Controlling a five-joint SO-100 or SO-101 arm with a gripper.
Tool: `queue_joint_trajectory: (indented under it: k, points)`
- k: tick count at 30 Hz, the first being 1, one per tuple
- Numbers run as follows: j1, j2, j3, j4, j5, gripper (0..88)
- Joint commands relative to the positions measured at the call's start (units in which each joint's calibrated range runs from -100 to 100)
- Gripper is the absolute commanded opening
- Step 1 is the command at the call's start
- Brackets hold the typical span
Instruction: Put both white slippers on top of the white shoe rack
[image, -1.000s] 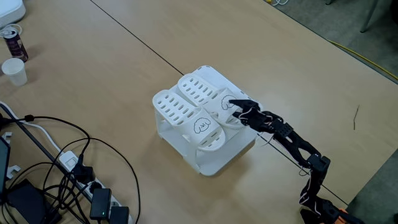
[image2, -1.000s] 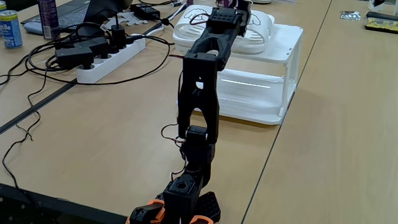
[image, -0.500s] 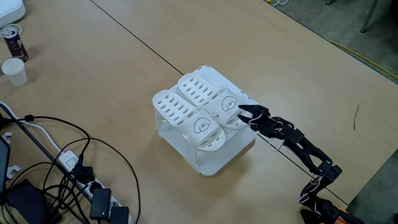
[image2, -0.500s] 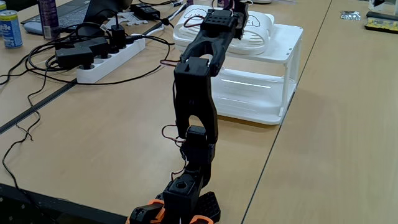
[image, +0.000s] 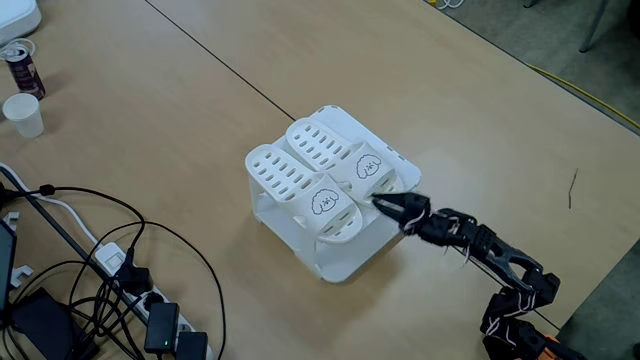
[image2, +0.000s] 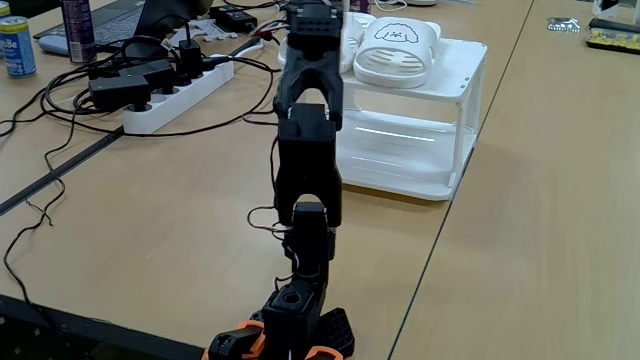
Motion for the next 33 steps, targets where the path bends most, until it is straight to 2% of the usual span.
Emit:
queue_joint_trajectory:
  k: [1, 8, 14, 26, 33]
  points:
    - [-3.6, 3.6, -10.2, -1.4, 0.4, 0.8]
    - [-6.1, 12.8, -21.6, -1.4, 0.4, 0.8]
    - [-10.7, 13.2, -19.2, -0.8, 0.4, 0.8]
    - [-14.9, -16.2, 25.0, -1.0, 0.4, 0.8]
    - [-9.6, -29.6, 41.0, -1.0, 0.4, 0.8]
